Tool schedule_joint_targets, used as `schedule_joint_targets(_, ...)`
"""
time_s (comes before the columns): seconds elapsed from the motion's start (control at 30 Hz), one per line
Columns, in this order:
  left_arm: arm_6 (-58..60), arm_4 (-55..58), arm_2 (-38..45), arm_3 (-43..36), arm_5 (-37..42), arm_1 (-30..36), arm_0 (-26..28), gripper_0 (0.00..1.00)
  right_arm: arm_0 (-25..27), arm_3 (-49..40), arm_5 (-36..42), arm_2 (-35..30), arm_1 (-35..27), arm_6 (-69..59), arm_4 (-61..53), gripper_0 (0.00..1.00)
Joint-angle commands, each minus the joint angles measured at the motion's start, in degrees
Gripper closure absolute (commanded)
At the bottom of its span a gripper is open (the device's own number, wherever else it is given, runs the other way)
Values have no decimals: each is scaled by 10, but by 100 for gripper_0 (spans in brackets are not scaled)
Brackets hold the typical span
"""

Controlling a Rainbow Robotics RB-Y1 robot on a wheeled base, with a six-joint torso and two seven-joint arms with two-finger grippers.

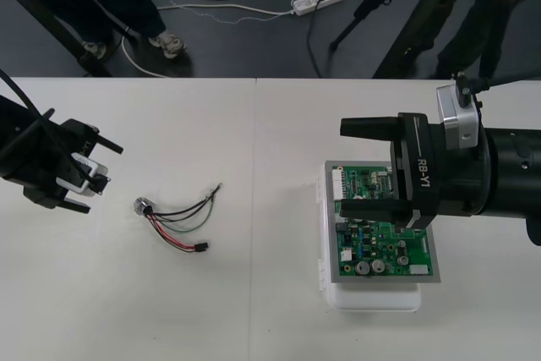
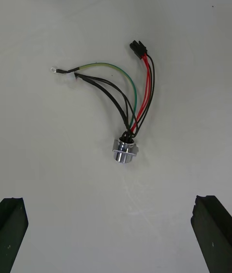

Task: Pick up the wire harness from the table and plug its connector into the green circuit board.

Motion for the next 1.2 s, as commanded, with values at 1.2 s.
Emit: schedule_joint_targets(1.2,-123,-27,-388,180,254,7,-224,0,-73,50,-76,-49,135,46,71,0)
